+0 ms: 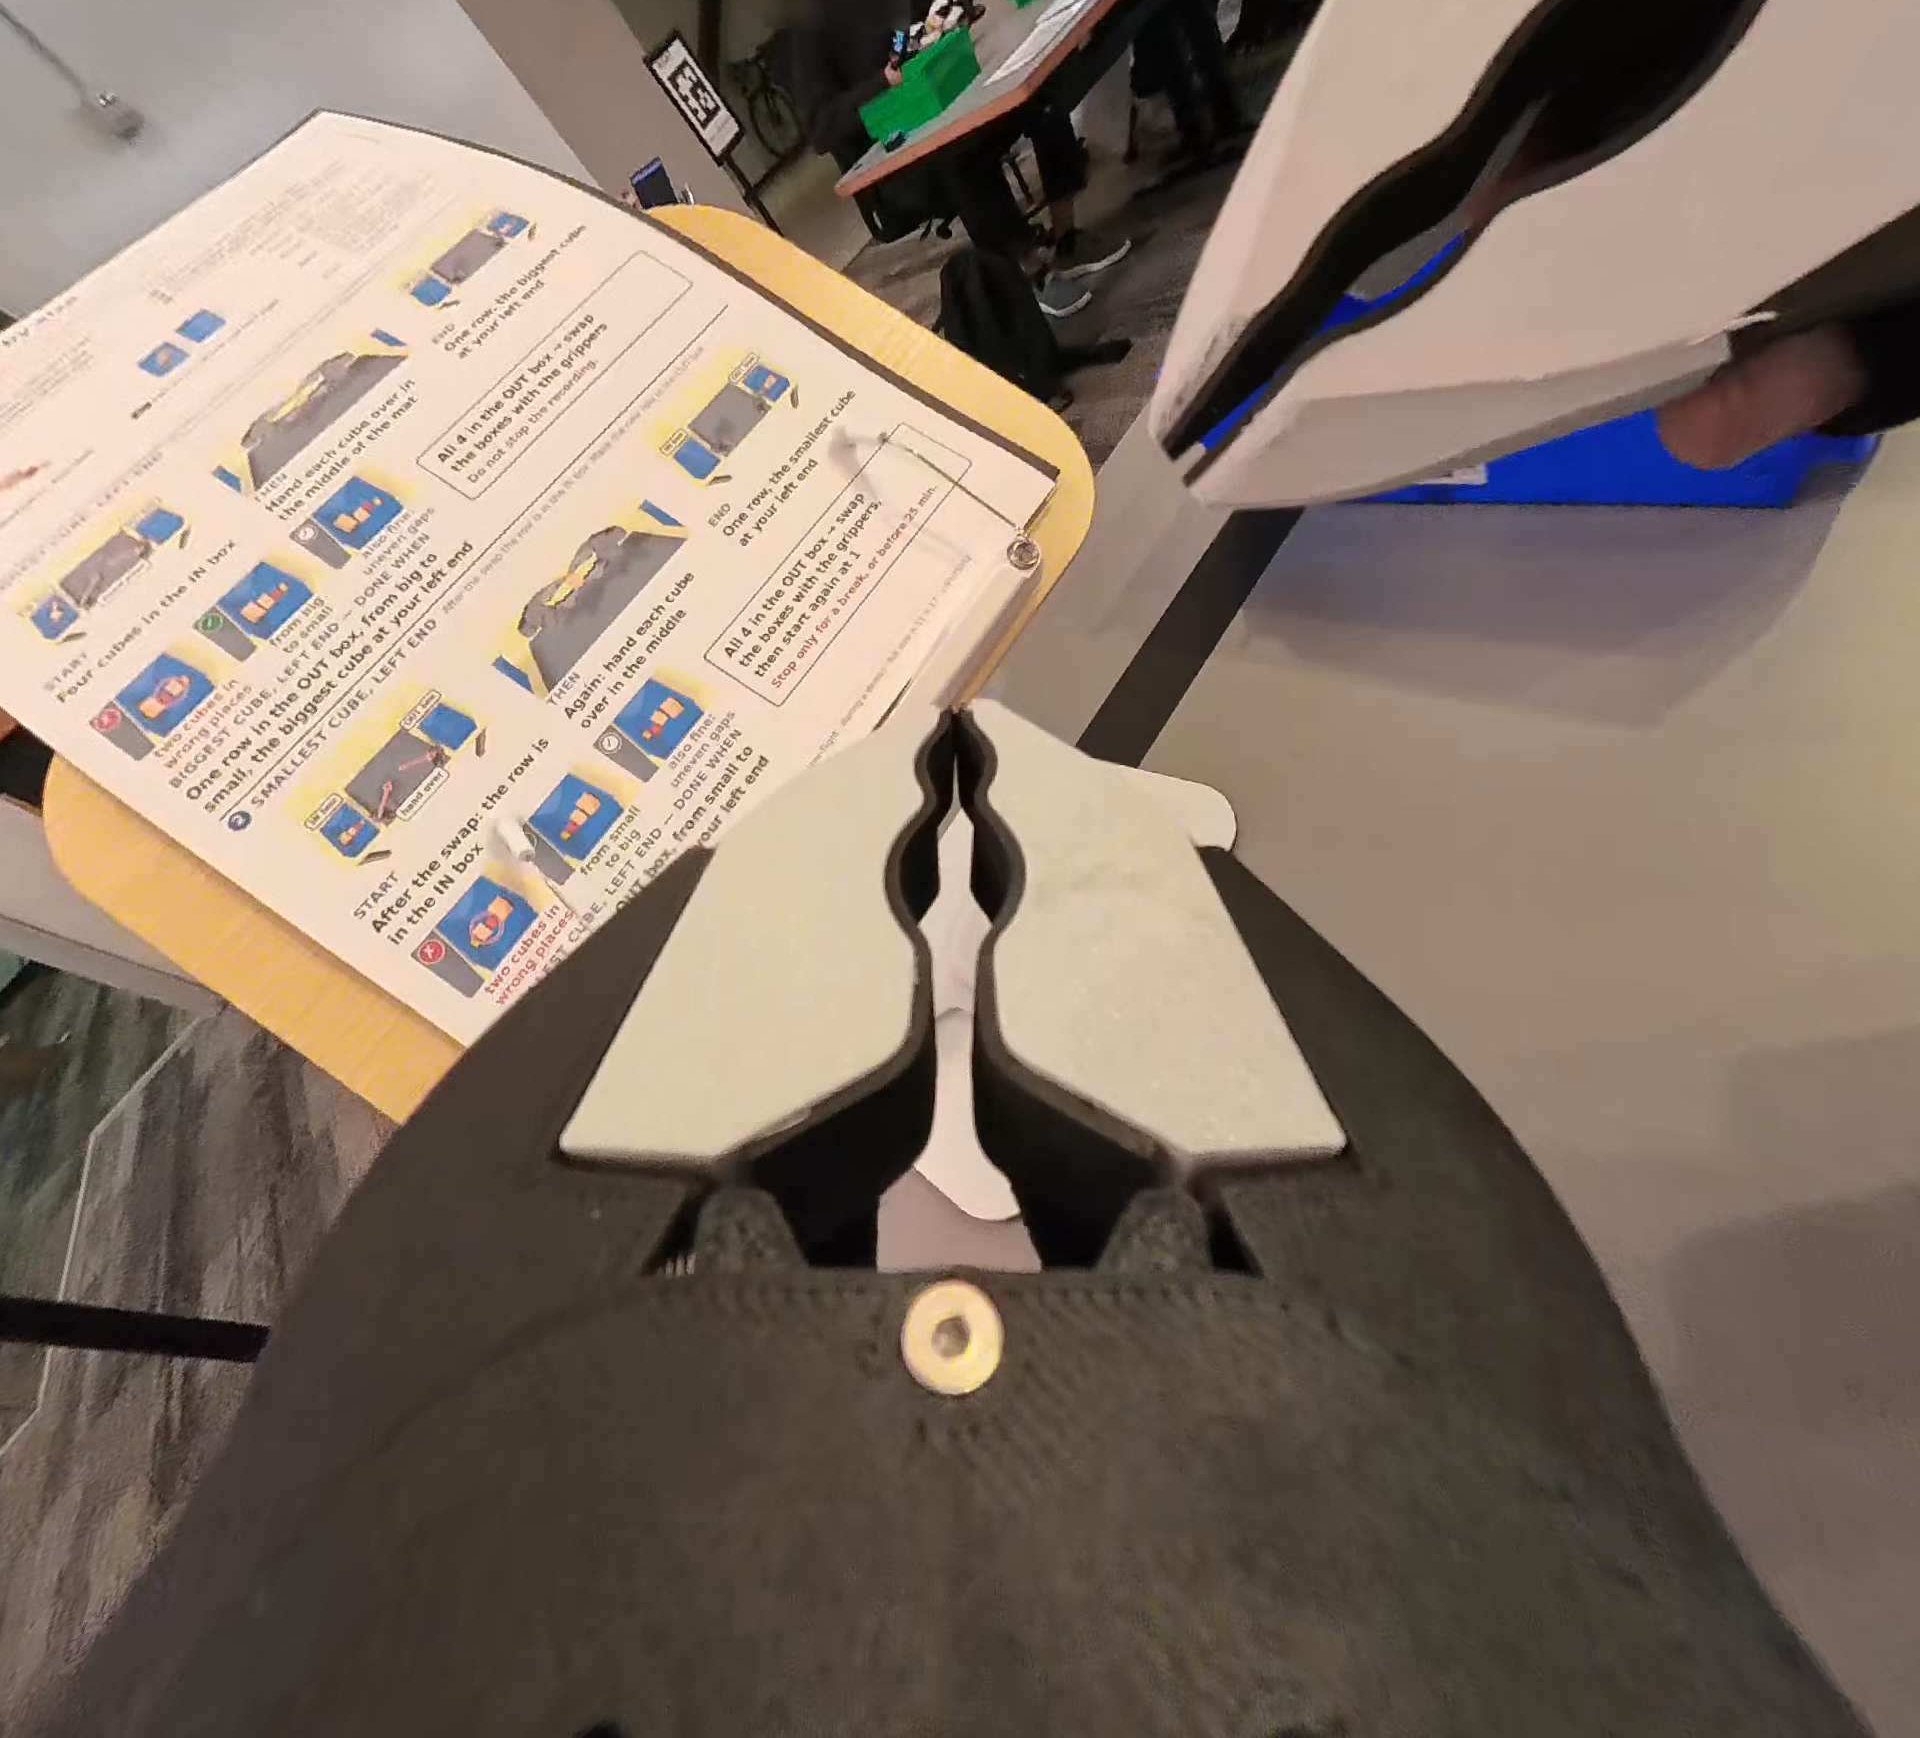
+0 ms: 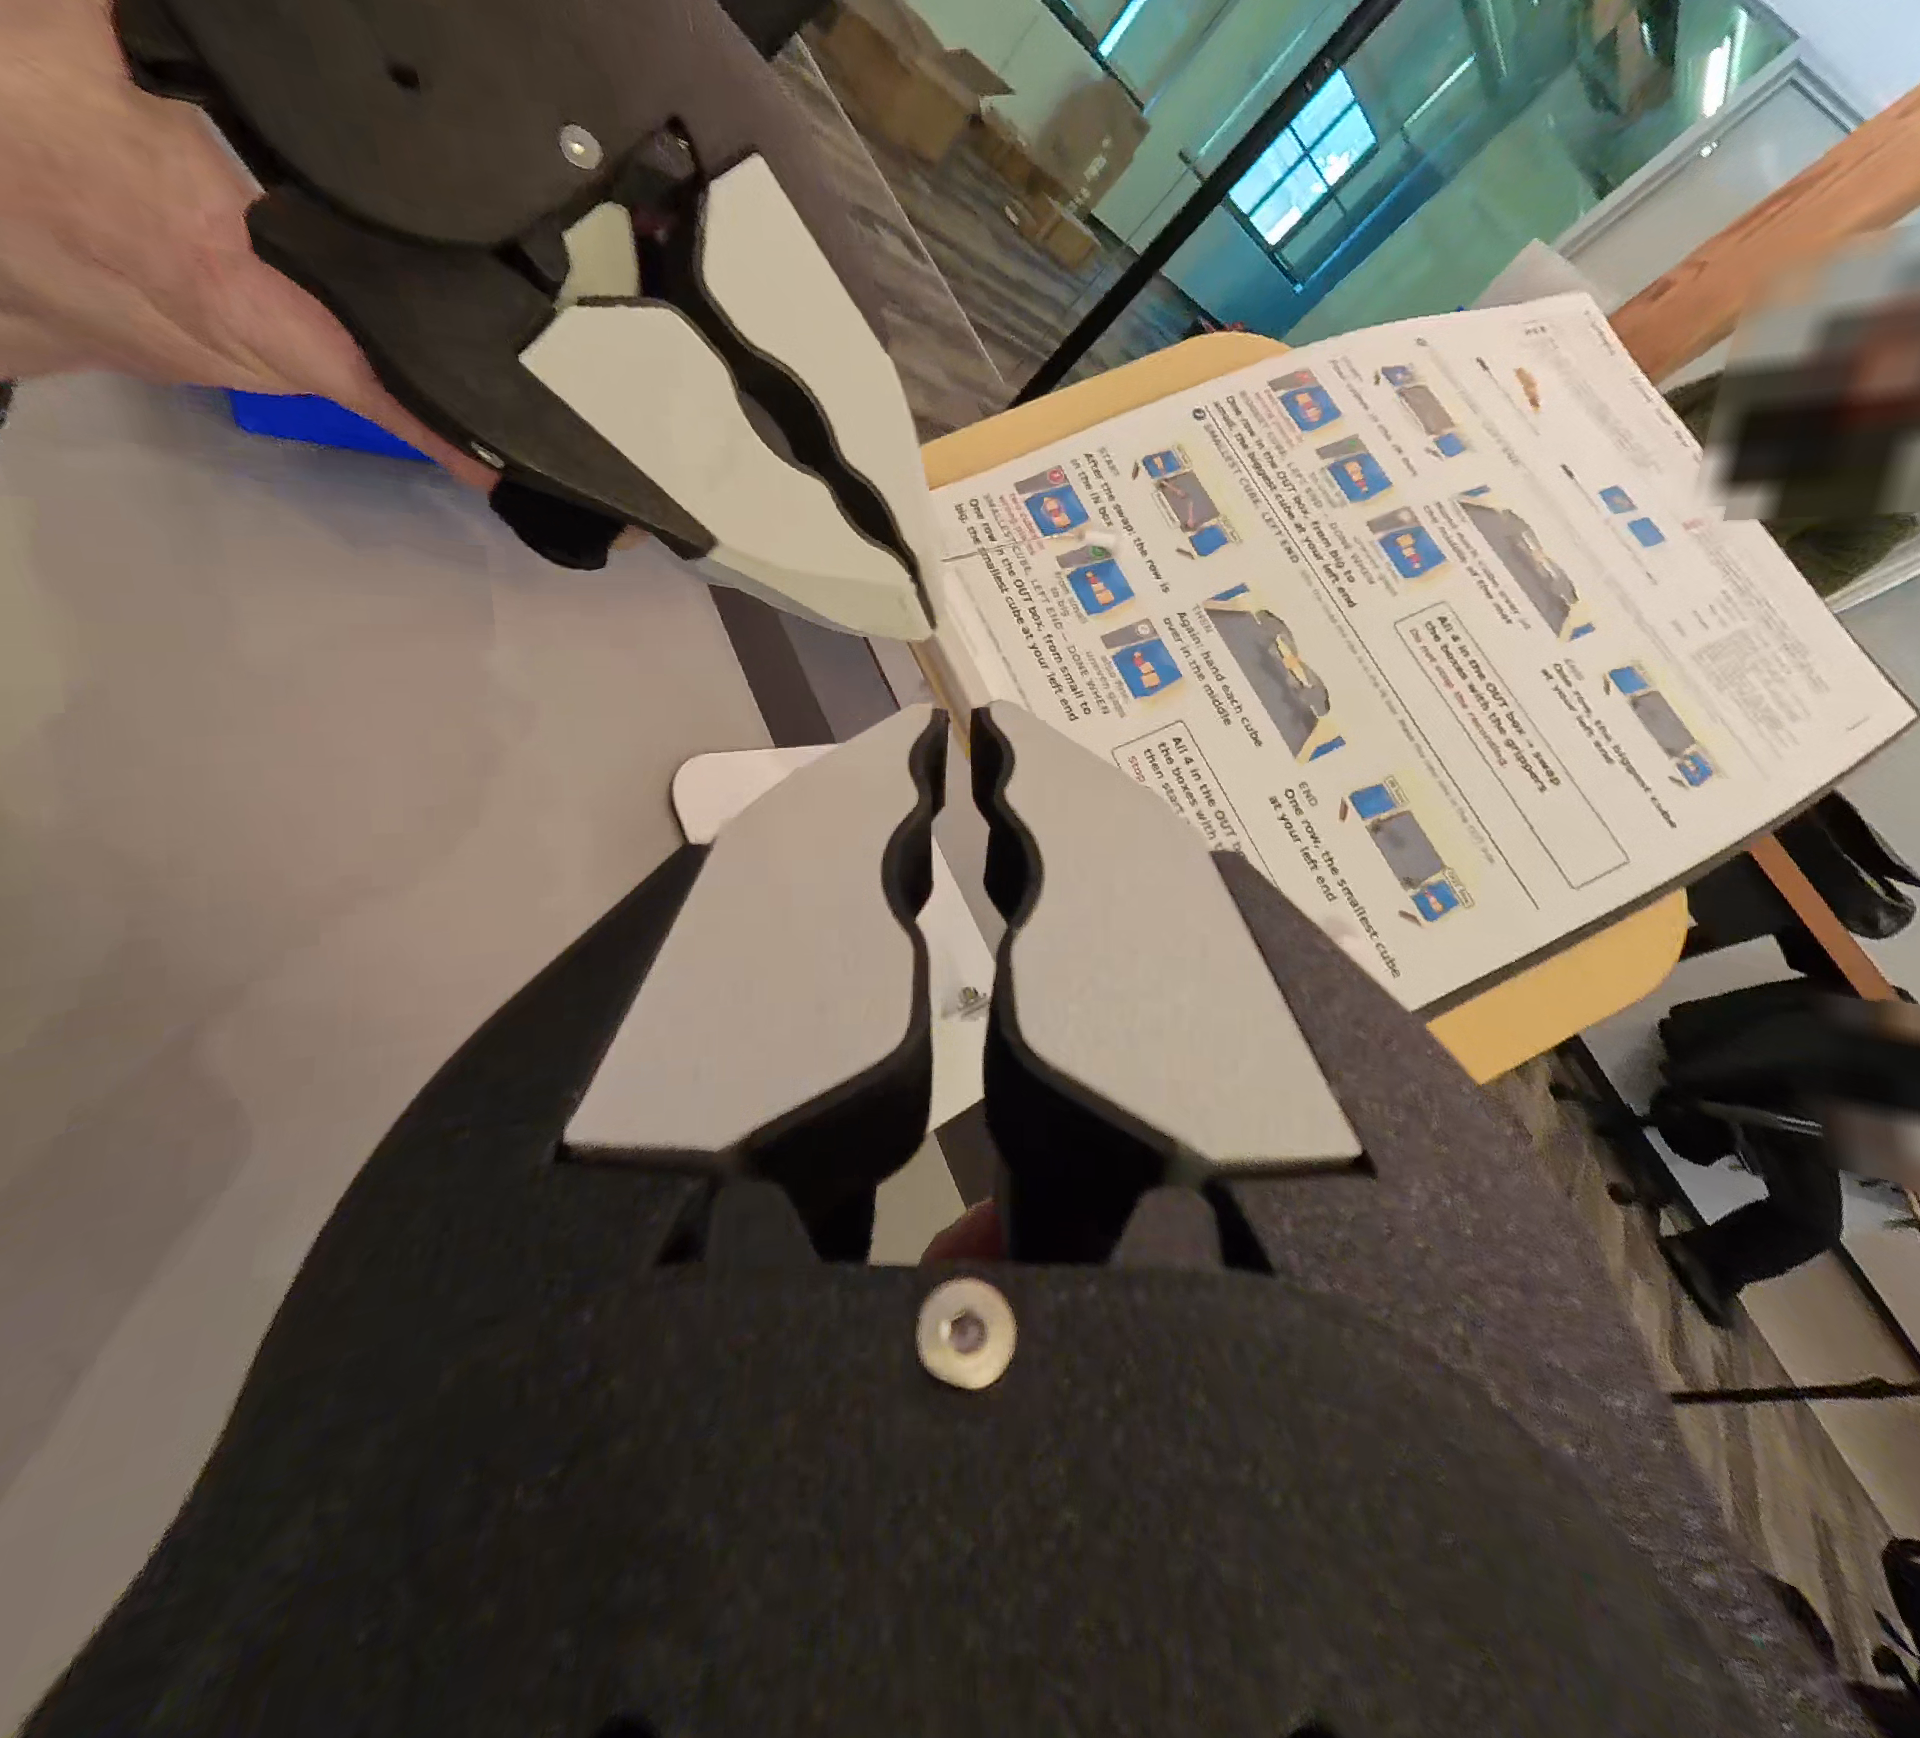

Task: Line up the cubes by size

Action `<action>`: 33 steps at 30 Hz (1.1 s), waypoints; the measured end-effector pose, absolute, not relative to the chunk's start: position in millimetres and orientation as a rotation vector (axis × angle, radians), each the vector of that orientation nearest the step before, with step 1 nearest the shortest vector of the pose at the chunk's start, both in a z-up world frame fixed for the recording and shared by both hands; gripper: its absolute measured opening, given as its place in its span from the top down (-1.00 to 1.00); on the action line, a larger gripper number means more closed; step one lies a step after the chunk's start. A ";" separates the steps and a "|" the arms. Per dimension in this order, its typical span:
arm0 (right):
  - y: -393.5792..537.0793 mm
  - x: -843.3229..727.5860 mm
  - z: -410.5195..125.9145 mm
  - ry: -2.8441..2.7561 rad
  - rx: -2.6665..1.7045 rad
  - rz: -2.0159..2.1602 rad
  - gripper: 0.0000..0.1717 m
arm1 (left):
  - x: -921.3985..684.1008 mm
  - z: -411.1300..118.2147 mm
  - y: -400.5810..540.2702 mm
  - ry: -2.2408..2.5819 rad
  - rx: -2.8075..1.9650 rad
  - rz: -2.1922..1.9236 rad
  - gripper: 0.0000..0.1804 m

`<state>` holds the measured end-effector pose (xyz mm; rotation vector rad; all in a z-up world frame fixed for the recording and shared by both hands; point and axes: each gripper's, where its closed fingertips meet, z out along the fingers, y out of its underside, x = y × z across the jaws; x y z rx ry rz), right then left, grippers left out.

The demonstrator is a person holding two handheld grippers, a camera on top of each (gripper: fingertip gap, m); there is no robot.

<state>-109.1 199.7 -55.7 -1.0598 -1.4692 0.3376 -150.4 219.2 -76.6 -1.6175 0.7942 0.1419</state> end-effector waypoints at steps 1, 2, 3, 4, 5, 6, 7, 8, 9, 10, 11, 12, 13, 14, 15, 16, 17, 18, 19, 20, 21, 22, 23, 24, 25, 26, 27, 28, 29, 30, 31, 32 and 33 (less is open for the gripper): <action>200.0 -109.0 -54.9 -1.464 -1.059 0.348 0.96 | -151.0 -75.9 218.8 0.795 -1.614 0.140 1.00; 198.0 -109.6 -54.1 -1.464 -1.053 0.371 0.96 | -152.9 -75.0 218.7 0.788 -1.616 0.145 1.00; 195.6 -110.4 -53.3 -1.463 -1.049 0.393 0.95 | -155.0 -73.5 218.6 0.780 -1.616 0.150 1.00; 194.1 -111.2 -52.7 -1.462 -1.048 0.405 0.95 | -156.2 -71.7 217.8 0.776 -1.612 0.147 1.00; 193.0 -111.9 -52.8 -1.465 -1.045 0.403 0.95 | -156.3 -70.0 216.5 0.778 -1.606 0.135 1.00; 192.3 -112.6 -53.9 -1.472 -1.042 0.394 0.94 | -156.2 -68.3 215.0 0.780 -1.599 0.124 1.00; 192.0 -113.3 -55.2 -1.478 -1.042 0.382 0.94 | -157.3 -66.6 214.1 0.776 -1.595 0.119 1.00; 192.0 -113.8 -55.9 -1.482 -1.041 0.371 0.93 | -158.7 -65.1 213.2 0.775 -1.593 0.120 1.00; 191.4 -114.4 -56.6 -1.486 -1.039 0.367 0.93 | -160.2 -63.3 211.8 0.779 -1.587 0.123 1.00; 190.4 -115.0 -56.7 -1.491 -1.037 0.367 0.92 | -161.4 -61.3 209.7 0.790 -1.578 0.127 1.00; 189.7 -115.1 -56.3 -1.492 -1.034 0.366 0.92 | -163.3 -59.7 206.7 0.806 -1.572 0.132 1.00; 188.9 -114.9 -55.5 -1.493 -1.030 0.365 0.91 | -165.8 -58.6 202.7 0.829 -1.573 0.139 0.97; 188.3 -114.4 -54.6 -1.494 -1.025 0.365 0.91 | -169.3 -57.1 198.1 0.854 -1.576 0.153 0.84; 187.9 -113.4 -53.7 -1.495 -1.023 0.367 0.91 | -174.8 -55.8 191.9 0.884 -1.583 0.179 0.71; 187.8 -112.3 -52.9 -1.494 -1.021 0.369 0.91 | -183.2 -54.1 184.7 0.912 -1.586 0.226 0.64; 188.2 -110.8 -52.0 -1.493 -1.019 0.368 0.90 | -195.1 -51.9 177.2 0.927 -1.593 0.283 0.59; 189.0 -109.2 -50.9 -1.490 -1.020 0.368 0.90 | -210.2 -50.9 169.3 0.938 -1.607 0.344 0.55; 189.8 -107.4 -50.0 -1.486 -1.022 0.370 0.90 | -229.1 -49.9 162.1 0.950 -1.618 0.421 0.55; 190.1 -106.1 -49.7 -1.487 -1.024 0.375 0.90 | -251.6 -49.8 156.4 0.956 -1.645 0.497 0.53; 190.1 -105.1 -50.2 -1.494 -1.026 0.382 0.89 | -276.0 -52.1 151.3 0.964 -1.694 0.555 0.52; 190.3 -104.6 -51.0 -1.500 -1.027 0.385 0.88 | -299.8 -56.2 146.3 0.981 -1.752 0.594 0.50; 190.9 -104.4 -50.9 -1.498 -1.025 0.384 0.88 | -322.6 -60.3 142.1 0.997 -1.804 0.617 0.49; 191.1 -104.7 -51.1 -1.498 -1.025 0.385 0.88 | -344.4 -66.7 138.4 1.007 -1.871 0.609 0.42; 190.9 -105.4 -52.1 -1.503 -1.026 0.388 0.88 | -363.9 -77.5 133.8 1.024 -1.961 0.568 0.35; 190.4 -106.2 -53.3 -1.508 -1.026 0.389 0.88 | -383.2 -88.0 130.3 1.050 -2.035 0.553 0.34; 190.0 -107.1 -54.9 -1.516 -1.025 0.385 0.87 | -403.2 -96.9 129.1 1.085 -2.077 0.579 0.34; 190.0 -107.8 -56.4 -1.523 -1.023 0.376 0.86 | -420.7 -107.6 128.0 1.124 -2.122 0.595 0.32; 190.3 -108.4 -57.7 -1.528 -1.022 0.367 0.86 | -434.8 -120.7 126.5 1.161 -2.176 0.579 0.30; 190.3 -109.1 -58.9 -1.532 -1.024 0.364 0.86 | -451.5 -133.3 126.8 1.192 -2.224 0.595 0.29; 189.9 -109.8 -59.8 -1.536 -1.023 0.363 0.86 | -469.6 -146.8 126.9 1.232 -2.270 0.629 0.28; 189.4 -110.5 -60.3 -1.538 -1.022 0.363 0.86 | -483.9 -161.8 124.8 1.272 -2.327 0.626 0.26; 189.0 -111.1 -60.9 -1.540 -1.023 0.363 0.86 | -495.6 -175.5 123.5 1.297 -2.376 0.609 0.25; 188.6 -111.8 -61.5 -1.542 -1.023 0.364 0.86 | -506.8 -187.4 123.6 1.314 -2.411 0.602 0.24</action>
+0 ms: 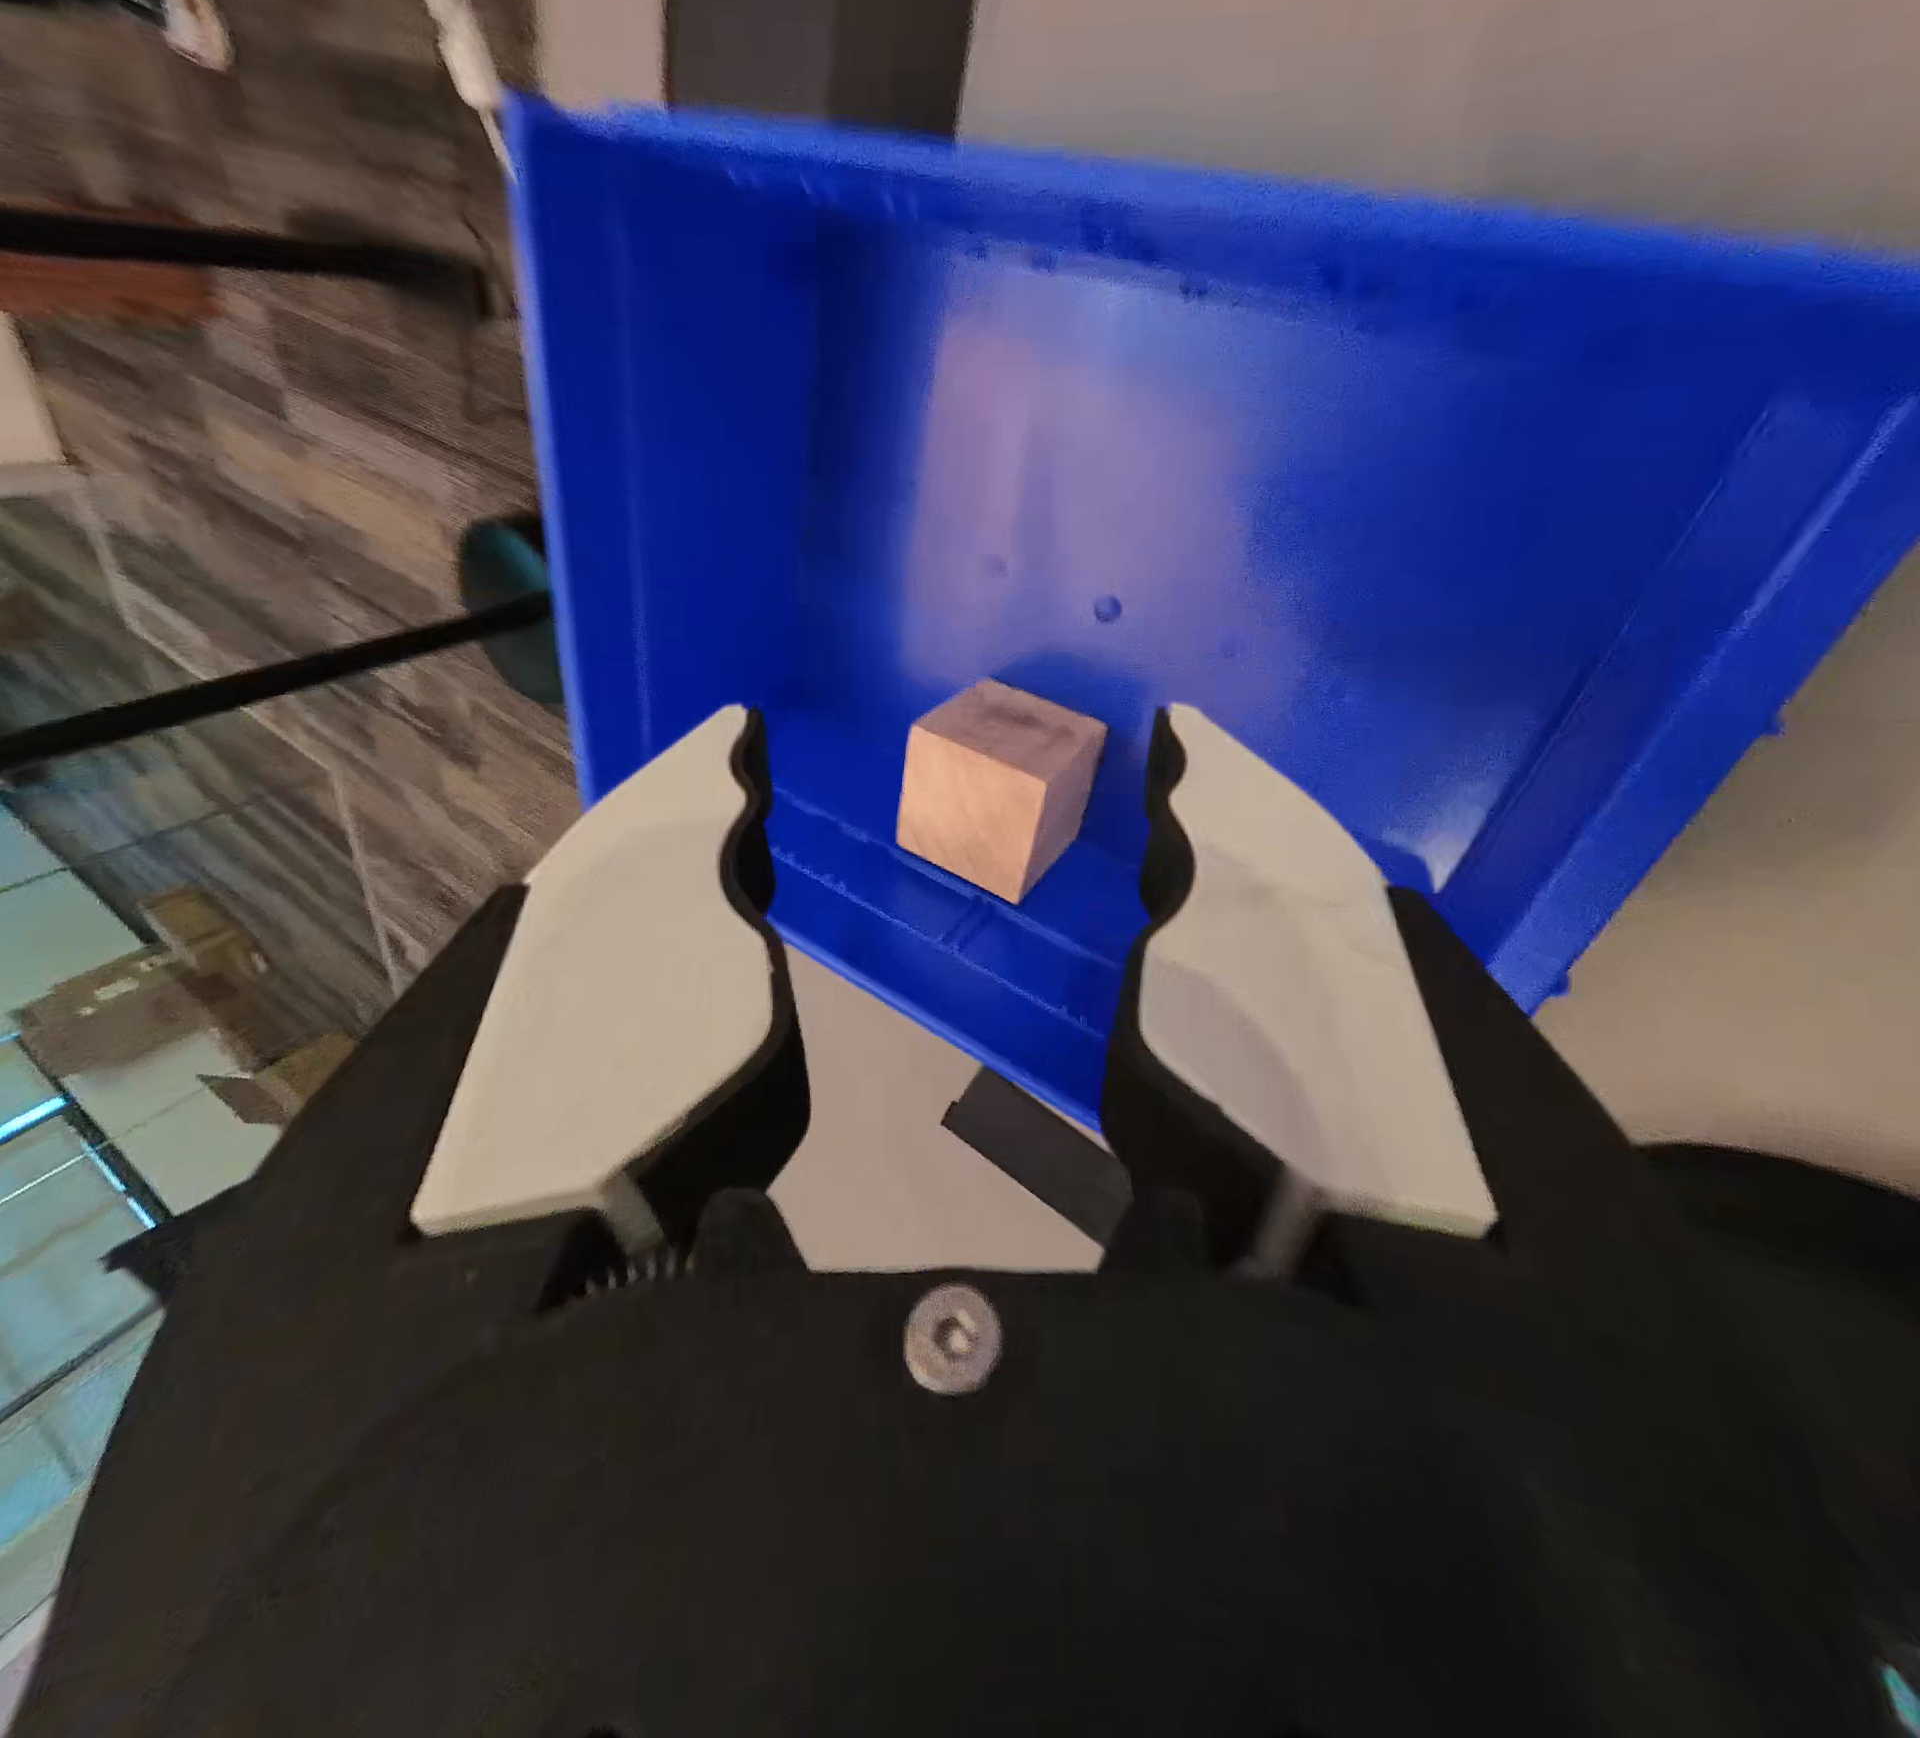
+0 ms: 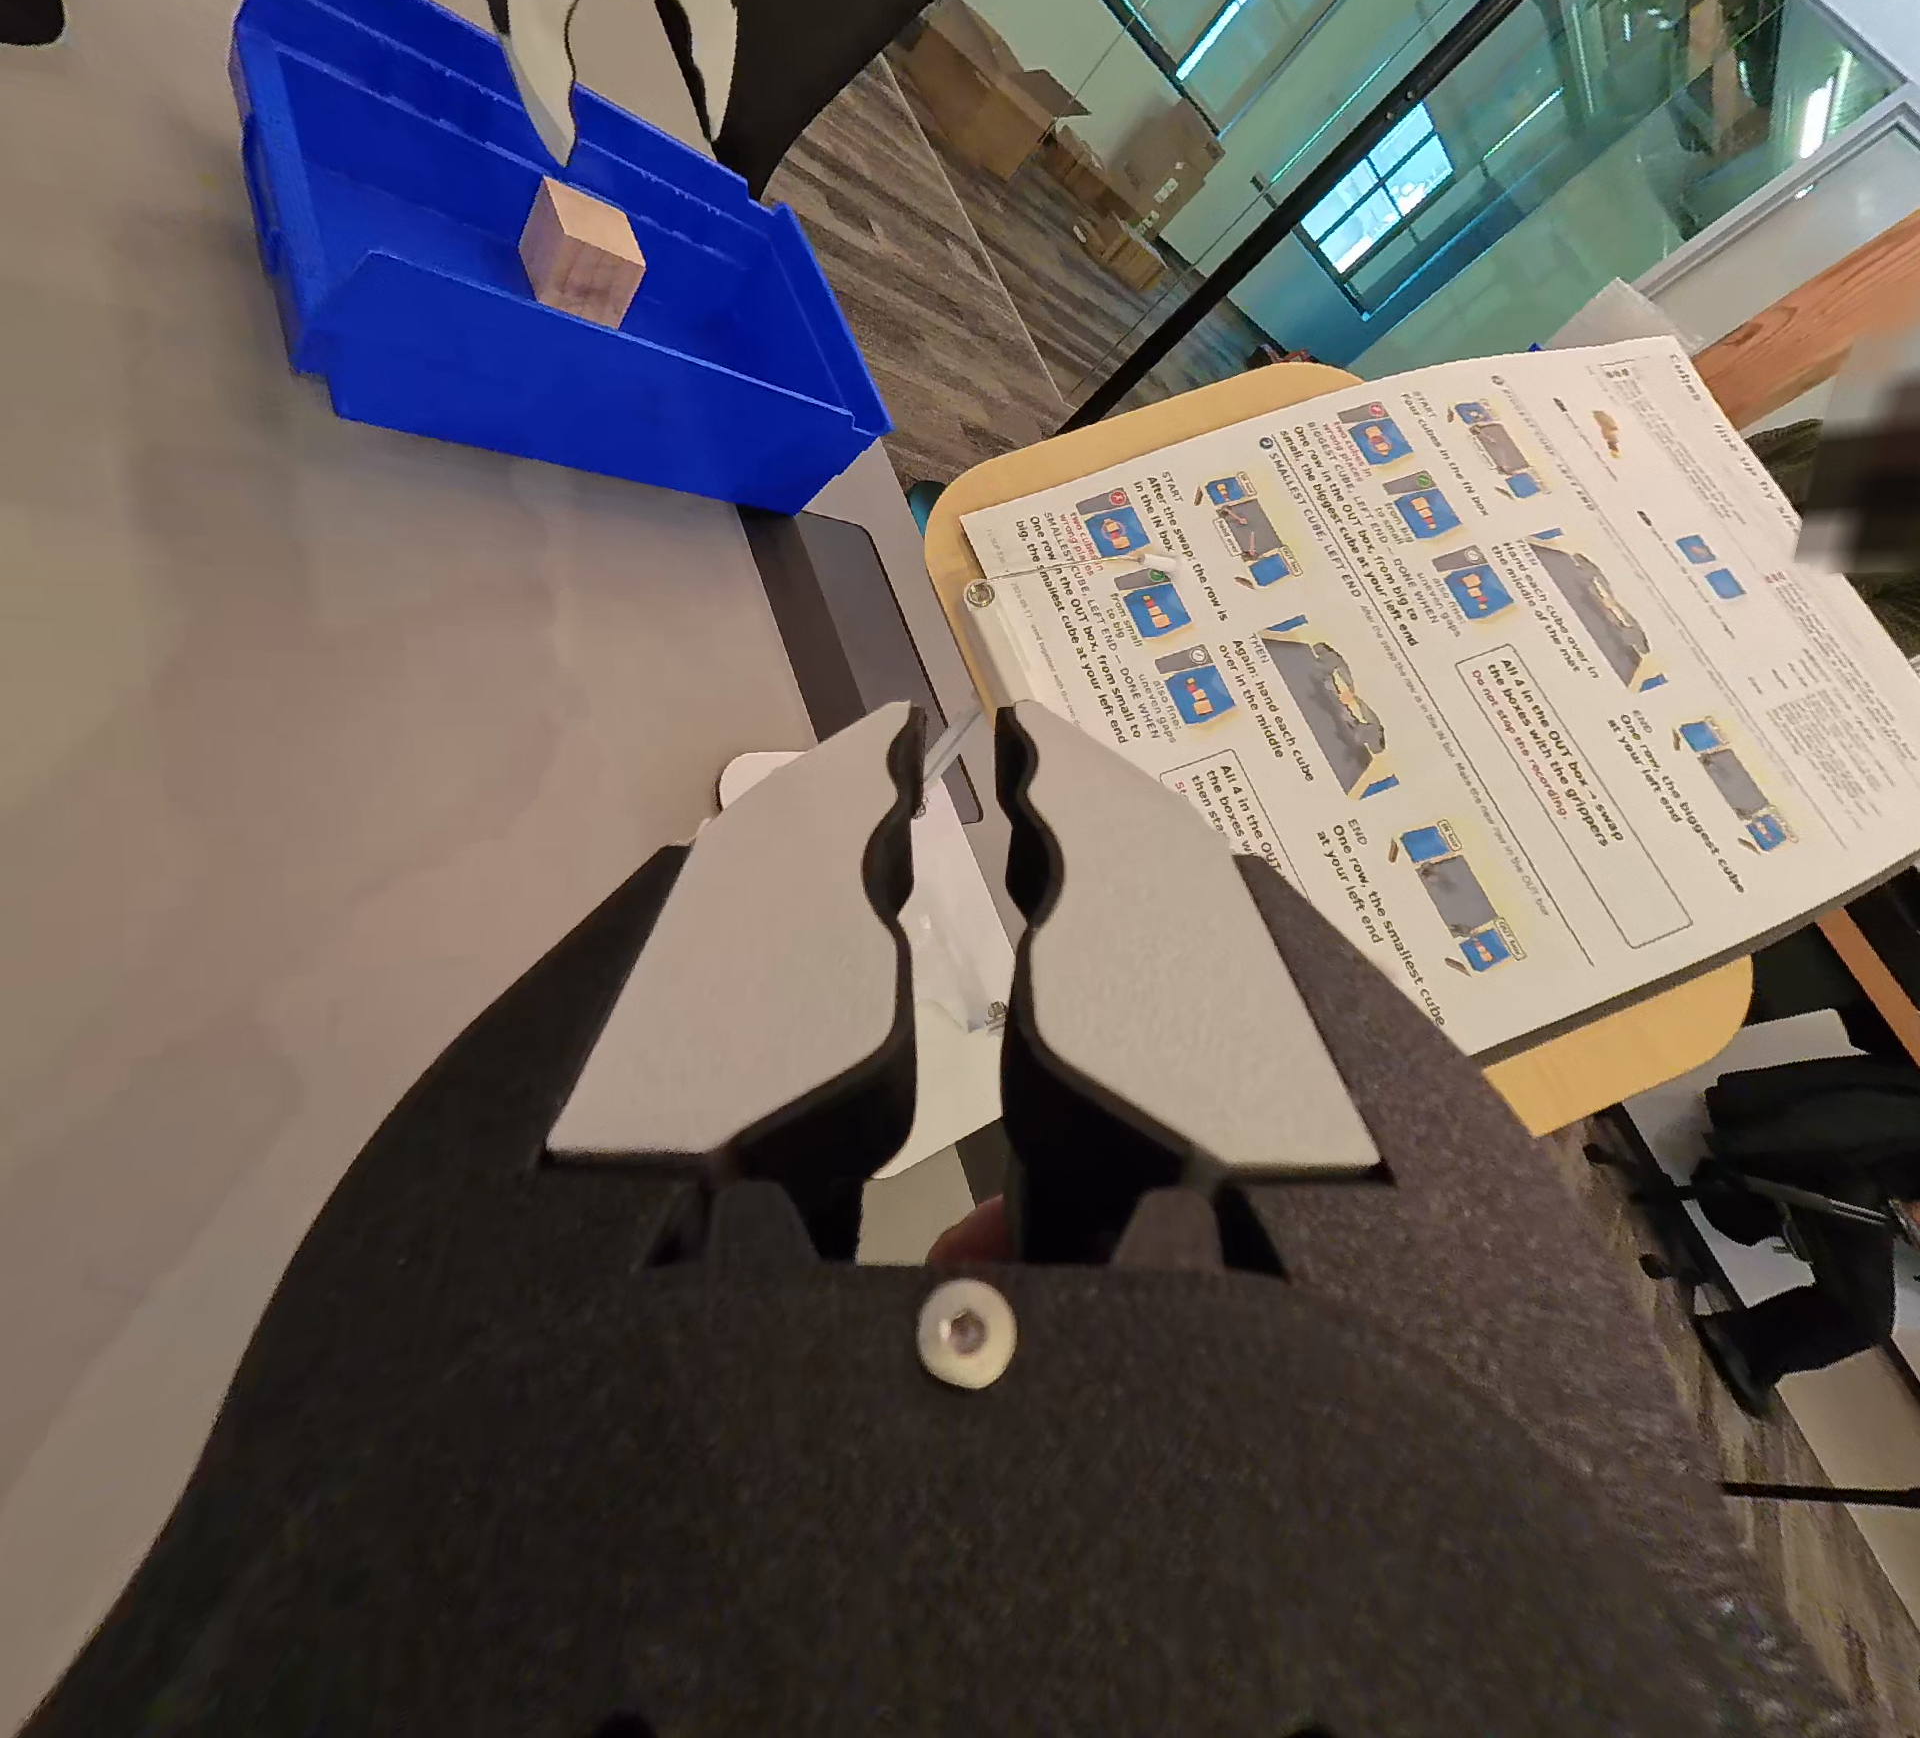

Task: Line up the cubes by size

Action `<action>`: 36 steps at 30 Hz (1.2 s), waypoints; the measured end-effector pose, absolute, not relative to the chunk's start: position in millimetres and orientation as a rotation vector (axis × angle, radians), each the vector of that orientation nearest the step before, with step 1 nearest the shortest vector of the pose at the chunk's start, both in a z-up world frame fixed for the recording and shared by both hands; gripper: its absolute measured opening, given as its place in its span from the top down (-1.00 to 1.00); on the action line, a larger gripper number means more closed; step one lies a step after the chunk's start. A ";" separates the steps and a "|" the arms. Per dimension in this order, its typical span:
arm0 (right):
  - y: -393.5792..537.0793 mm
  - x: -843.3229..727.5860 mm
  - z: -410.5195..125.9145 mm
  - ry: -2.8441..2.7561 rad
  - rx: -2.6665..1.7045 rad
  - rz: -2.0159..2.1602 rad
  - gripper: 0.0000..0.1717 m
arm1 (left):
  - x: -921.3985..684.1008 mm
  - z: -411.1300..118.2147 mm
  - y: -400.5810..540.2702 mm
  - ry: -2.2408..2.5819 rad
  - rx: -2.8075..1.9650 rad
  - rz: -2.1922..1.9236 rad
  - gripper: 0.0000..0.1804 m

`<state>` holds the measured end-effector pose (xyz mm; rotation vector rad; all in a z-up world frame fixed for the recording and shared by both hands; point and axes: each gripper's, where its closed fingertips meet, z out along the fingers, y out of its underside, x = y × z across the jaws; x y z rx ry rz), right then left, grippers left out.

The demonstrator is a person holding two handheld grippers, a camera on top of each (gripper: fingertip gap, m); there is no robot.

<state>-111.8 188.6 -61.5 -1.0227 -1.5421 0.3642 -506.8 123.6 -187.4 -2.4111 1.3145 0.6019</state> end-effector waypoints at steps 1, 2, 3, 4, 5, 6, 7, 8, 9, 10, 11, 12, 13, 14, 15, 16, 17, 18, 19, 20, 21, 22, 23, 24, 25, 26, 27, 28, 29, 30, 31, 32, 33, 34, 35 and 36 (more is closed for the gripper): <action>188.2 -112.7 -62.4 -1.546 -1.022 0.365 0.85 | -515.8 -199.7 122.3 1.335 -2.451 0.579 0.22; 187.9 -113.4 -63.6 -1.550 -1.022 0.365 0.85 | -524.4 -210.6 121.5 1.350 -2.490 0.565 0.21; 188.3 -114.3 -64.9 -1.553 -1.022 0.361 0.85 | -534.5 -219.6 122.3 1.366 -2.517 0.583 0.20; 188.8 -115.0 -66.3 -1.557 -1.025 0.360 0.85 | -545.3 -228.1 122.2 1.388 -2.547 0.610 0.19; 188.9 -116.0 -68.3 -1.563 -1.028 0.361 0.85 | -553.1 -236.9 121.3 1.406 -2.581 0.610 0.17; 189.0 -117.0 -70.5 -1.571 -1.029 0.360 0.84 | -559.1 -244.8 122.0 1.418 -2.601 0.608 0.16; 189.4 -118.0 -72.8 -1.579 -1.029 0.355 0.84 | -566.7 -251.9 122.3 1.434 -2.620 0.626 0.15; 189.9 -118.8 -75.0 -1.587 -1.030 0.350 0.84 | -575.1 -259.0 120.7 1.451 -2.654 0.646 0.13; 190.5 -119.4 -77.0 -1.593 -1.029 0.345 0.84 | -582.1 -265.1 119.9 1.465 -2.679 0.668 0.10; 191.2 -119.9 -78.4 -1.597 -1.031 0.340 0.84 | -587.7 -269.0 121.9 1.480 -2.679 0.701 0.09; 191.6 -120.3 -79.7 -1.600 -1.033 0.340 0.83 | -590.6 -273.0 123.1 1.490 -2.684 0.706 0.10; 191.6 -120.9 -80.8 -1.604 -1.034 0.342 0.83 | -592.6 -277.2 124.1 1.487 -2.696 0.696 0.10; 191.8 -121.4 -81.7 -1.606 -1.033 0.343 0.83 | -595.6 -281.1 125.1 1.484 -2.708 0.696 0.10; 191.8 -122.1 -82.8 -1.609 -1.034 0.344 0.83 | -598.7 -284.9 125.2 1.490 -2.720 0.700 0.11; 191.9 -122.6 -83.9 -1.613 -1.035 0.344 0.82 | -602.1 -288.7 123.7 1.512 -2.737 0.709 0.14; 192.0 -123.3 -84.9 -1.615 -1.035 0.343 0.82 | -604.6 -292.1 122.0 1.541 -2.748 0.720 0.19; 192.0 -123.9 -86.0 -1.619 -1.036 0.342 0.82 | -604.8 -295.5 120.2 1.565 -2.756 0.716 0.27; 191.8 -124.5 -87.1 -1.622 -1.036 0.342 0.82 | -604.6 -298.1 120.0 1.576 -2.758 0.713 0.31; 191.8 -125.1 -88.2 -1.626 -1.036 0.341 0.82 | -604.7 -298.6 120.4 1.575 -2.762 0.713 0.31; 191.7 -125.5 -89.1 -1.629 -1.036 0.340 0.82 | -604.6 -298.4 120.5 1.564 -2.769 0.701 0.31; 191.4 -125.9 -90.1 -1.635 -1.035 0.339 0.82 | -604.1 -298.5 120.6 1.558 -2.768 0.692 0.31; 190.9 -126.1 -91.0 -1.640 -1.032 0.338 0.82 | -604.1 -298.5 121.1 1.559 -2.754 0.691 0.31; 190.4 -126.4 -91.4 -1.643 -1.029 0.336 0.82 | -604.1 -298.1 120.8 1.546 -2.748 0.688 0.31; 190.0 -126.6 -91.2 -1.644 -1.028 0.337 0.82 | -604.1 -297.4 120.6 1.525 -2.745 0.683 0.31; 189.2 -126.8 -91.0 -1.644 -1.026 0.340 0.82 | -603.9 -296.4 120.8 1.507 -2.734 0.684 0.31; 188.6 -127.0 -90.6 -1.644 -1.024 0.342 0.82 | -603.6 -294.5 120.5 1.489 -2.723 0.687 0.31; 188.3 -127.0 -90.0 -1.641 -1.022 0.342 0.82 | -603.1 -291.0 120.8 1.469 -2.709 0.698 0.31; 188.4 -126.9 -89.1 -1.637 -1.023 0.343 0.82 | -602.3 -285.2 121.8 1.440 -2.690 0.712 0.31; 188.3 -126.8 -88.5 -1.634 -1.024 0.348 0.81 | -600.4 -277.1 123.0 1.408 -2.663 0.724 0.32; 187.8 -126.9 -88.0 -1.632 -1.024 0.355 0.80 | -596.7 -266.9 123.9 1.366 -2.632 0.726 0.32; 187.2 -127.1 -87.1 -1.629 -1.022 0.362 0.79 | -591.4 -254.2 124.8 1.319 -2.592 0.728 0.32; 186.1 -127.4 -85.9 -1.626 -1.016 0.371 0.77 | -584.3 -239.7 125.1 1.275 -2.542 0.729 0.32; 183.6 -128.1 -84.9 -1.627 -1.007 0.386 0.75 | -574.9 -224.5 124.7 1.231 -2.490 0.723 0.32; 180.1 -129.4 -83.5 -1.626 -0.998 0.408 0.73 | -561.5 -209.5 124.5 1.191 -2.433 0.701 0.32; 176.2 -131.3 -81.8 -1.624 -0.989 0.432 0.70 | -544.6 -194.8 124.5 1.161 -2.368 0.674 0.32; 171.9 -133.3 -79.8 -1.619 -0.976 0.454 0.67 | -525.4 -180.9 124.1 1.149 -2.301 0.652 0.32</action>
